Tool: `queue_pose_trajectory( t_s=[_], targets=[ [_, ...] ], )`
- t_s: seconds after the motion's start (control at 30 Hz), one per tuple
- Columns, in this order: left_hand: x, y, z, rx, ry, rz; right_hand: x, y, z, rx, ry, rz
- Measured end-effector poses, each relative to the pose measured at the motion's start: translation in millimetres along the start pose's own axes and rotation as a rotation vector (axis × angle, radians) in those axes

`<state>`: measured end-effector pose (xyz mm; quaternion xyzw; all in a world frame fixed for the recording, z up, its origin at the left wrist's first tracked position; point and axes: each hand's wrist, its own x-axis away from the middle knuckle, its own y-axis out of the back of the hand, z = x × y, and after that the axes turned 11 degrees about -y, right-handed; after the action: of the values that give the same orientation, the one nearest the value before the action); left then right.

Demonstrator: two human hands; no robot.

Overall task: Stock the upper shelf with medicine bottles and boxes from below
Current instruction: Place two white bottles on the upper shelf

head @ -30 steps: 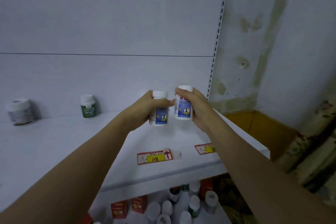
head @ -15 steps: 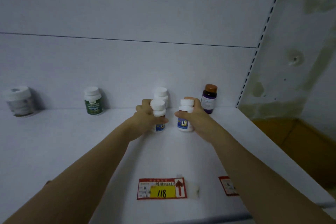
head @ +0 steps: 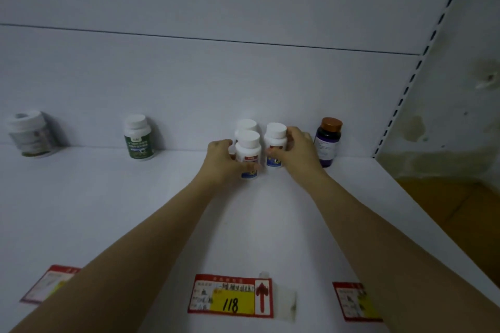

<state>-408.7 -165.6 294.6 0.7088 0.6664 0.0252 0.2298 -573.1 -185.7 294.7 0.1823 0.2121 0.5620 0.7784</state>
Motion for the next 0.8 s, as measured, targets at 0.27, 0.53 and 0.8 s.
queue_pose_trajectory(
  t_s=[0.27, 0.53, 0.8],
  targets=[
    [-2, 0, 2, -0.002, -0.033, 0.077, -5, -12, 4, 0.034, 0.03, -0.076],
    [-3, -1, 1, -0.053, -0.022, 0.056, 4, -11, 14, 0.147, 0.023, -0.057],
    [-5, 3, -10, -0.198, 0.044, 0.106, 14, 11, 21, 0.453, -0.048, 0.037]
  ],
)
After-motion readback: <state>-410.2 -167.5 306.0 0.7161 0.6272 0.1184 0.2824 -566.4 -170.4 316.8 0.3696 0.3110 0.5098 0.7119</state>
